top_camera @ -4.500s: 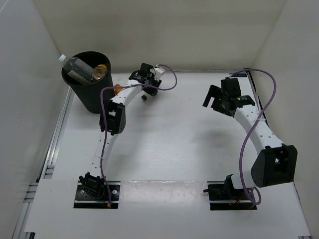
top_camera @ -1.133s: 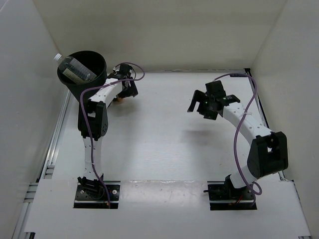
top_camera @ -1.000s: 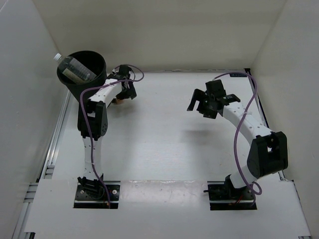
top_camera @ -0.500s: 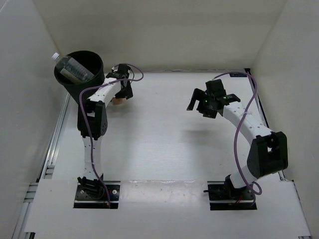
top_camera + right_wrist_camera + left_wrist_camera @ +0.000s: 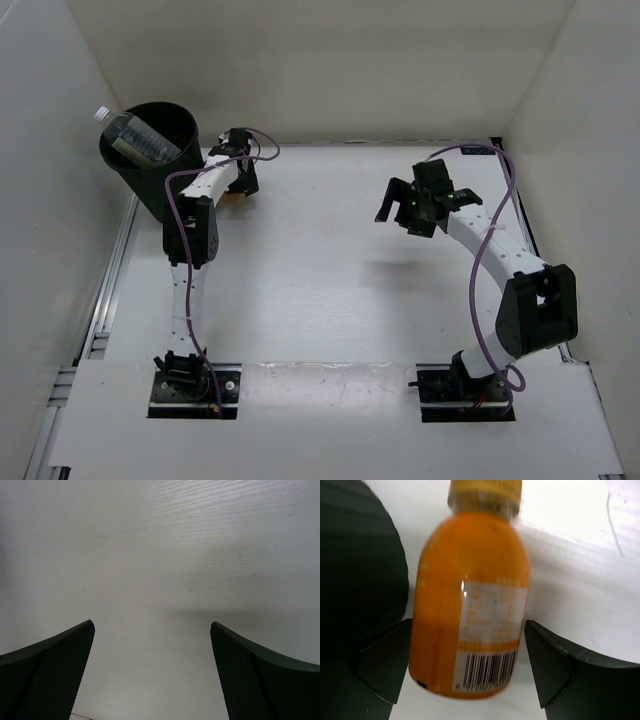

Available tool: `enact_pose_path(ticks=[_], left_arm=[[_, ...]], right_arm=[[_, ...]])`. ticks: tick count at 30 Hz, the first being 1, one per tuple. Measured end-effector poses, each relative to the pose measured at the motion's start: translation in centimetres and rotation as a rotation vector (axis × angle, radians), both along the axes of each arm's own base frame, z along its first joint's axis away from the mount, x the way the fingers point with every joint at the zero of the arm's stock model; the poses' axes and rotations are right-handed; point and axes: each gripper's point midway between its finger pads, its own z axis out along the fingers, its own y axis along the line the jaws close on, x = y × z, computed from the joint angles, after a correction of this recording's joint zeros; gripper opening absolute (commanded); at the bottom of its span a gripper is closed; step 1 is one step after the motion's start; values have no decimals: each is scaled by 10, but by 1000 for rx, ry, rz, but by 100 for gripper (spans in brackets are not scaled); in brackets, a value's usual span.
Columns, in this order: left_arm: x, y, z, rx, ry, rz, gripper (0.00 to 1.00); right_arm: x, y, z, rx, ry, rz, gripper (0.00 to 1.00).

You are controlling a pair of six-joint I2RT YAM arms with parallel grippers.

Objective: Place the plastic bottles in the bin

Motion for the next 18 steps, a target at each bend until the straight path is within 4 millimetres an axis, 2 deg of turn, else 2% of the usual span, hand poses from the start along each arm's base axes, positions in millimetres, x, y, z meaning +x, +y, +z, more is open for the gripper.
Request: enact_pose_path(ticks=[3,7,11,14,18], left_arm=[[11,4,3,3,-19,-17,100],[30,6,20,10,-82,-40,100],[41,5,31,15,-121,-69,100],[42,4,29,3,-121,-83,100],[35,0,15,-23,-83,-108,100]], right_arm=[[0,0,0,0,0,0,100],[0,0,0,-3,-2,3,100],[0,-1,0,-8,-3,4,100],[0,-1,0,-10,-4,6,100],[0,-2,0,-14,-6,7,100]])
